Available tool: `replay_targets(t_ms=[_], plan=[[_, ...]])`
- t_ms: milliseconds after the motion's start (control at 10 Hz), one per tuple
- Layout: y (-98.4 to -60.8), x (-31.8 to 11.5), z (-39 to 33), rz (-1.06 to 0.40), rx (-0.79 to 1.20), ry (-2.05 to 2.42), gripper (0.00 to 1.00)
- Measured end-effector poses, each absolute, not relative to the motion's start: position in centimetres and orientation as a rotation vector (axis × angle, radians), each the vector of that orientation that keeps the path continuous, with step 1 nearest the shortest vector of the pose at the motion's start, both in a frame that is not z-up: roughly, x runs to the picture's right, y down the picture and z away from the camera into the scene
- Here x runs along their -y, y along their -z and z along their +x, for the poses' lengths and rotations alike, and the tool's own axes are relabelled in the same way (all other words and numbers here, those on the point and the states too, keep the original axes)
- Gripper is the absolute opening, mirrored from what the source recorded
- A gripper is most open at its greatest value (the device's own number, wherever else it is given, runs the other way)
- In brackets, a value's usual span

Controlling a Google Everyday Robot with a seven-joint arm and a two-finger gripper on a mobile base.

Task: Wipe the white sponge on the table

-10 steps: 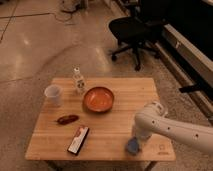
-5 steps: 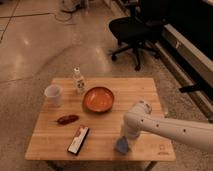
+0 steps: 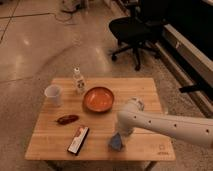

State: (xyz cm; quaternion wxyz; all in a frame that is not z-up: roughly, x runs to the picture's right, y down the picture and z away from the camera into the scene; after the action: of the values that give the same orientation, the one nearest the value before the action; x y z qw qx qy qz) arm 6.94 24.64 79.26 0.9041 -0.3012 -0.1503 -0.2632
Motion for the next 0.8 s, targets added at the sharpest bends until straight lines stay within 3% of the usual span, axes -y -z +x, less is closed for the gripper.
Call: replay_targets(t_ms=[800], plan=[[-83.6,-19.0,6.3,-0.573,0.233,0.455,0.00]])
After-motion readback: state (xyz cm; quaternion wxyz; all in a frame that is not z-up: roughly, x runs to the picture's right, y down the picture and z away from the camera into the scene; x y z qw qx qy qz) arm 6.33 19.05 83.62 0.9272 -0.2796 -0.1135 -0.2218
